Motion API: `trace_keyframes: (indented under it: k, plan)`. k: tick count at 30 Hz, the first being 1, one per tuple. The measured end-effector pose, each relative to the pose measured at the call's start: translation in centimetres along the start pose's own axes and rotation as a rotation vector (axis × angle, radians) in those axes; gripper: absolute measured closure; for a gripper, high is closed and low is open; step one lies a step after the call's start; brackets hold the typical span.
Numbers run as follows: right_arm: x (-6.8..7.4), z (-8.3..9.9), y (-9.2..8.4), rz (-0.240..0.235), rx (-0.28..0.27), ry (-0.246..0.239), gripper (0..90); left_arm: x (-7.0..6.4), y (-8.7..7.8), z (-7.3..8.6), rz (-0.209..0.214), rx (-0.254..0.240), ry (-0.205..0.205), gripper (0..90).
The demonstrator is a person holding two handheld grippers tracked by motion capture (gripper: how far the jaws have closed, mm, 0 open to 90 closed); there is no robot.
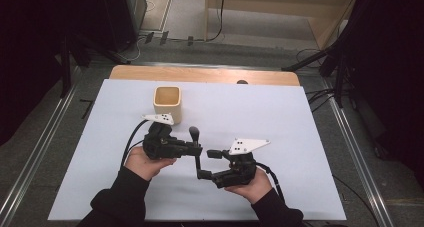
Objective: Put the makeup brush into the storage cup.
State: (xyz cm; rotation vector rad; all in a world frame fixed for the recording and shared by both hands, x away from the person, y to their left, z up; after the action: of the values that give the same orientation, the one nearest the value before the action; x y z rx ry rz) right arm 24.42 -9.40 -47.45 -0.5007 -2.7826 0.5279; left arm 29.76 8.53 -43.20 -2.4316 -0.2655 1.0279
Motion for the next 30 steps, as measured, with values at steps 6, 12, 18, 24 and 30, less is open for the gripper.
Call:
trace_keyframes:
  k: [6, 12, 18, 24, 30]
  plan:
    - [-0.3, 0.4, 1.0, -0.085, 0.010, -0.001, 39.6, -0.3, 0.0, 0.1, 0.003, 0.056, 0.110, 77.9]
    - [-0.6, 0.5, 1.6, -0.129, -0.001, -0.007, 54.4, -0.5, -0.2, 0.2, 0.037, 0.068, 0.151, 77.9]
    - [-0.5, 0.7, 2.0, -0.152, 0.010, -0.005, 63.3, -0.7, 0.0, 0.3, 0.044, 0.071, 0.182, 77.9]
    - [-0.3, 0.8, 2.2, -0.149, 0.014, -0.012, 74.7, -0.7, 0.1, 0.4, 0.048, 0.063, 0.182, 77.8]
    - [-0.4, 0.8, 2.1, -0.139, 0.019, 0.003, 78.9, -0.6, 0.2, 0.4, 0.048, 0.049, 0.183, 77.1]
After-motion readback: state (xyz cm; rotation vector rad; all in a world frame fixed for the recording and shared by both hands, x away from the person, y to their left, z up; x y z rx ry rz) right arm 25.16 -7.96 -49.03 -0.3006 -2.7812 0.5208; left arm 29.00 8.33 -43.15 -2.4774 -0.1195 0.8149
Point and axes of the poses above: each handheld gripper's, and its own axes: y roughly forward along the jaws, z roughly out of its underside, x roughly to its left, the point moved 4 cm from there along y, roughly forward along the jaws, and after that the axes turned 10 degrees about -y, right-handed, at the moved point
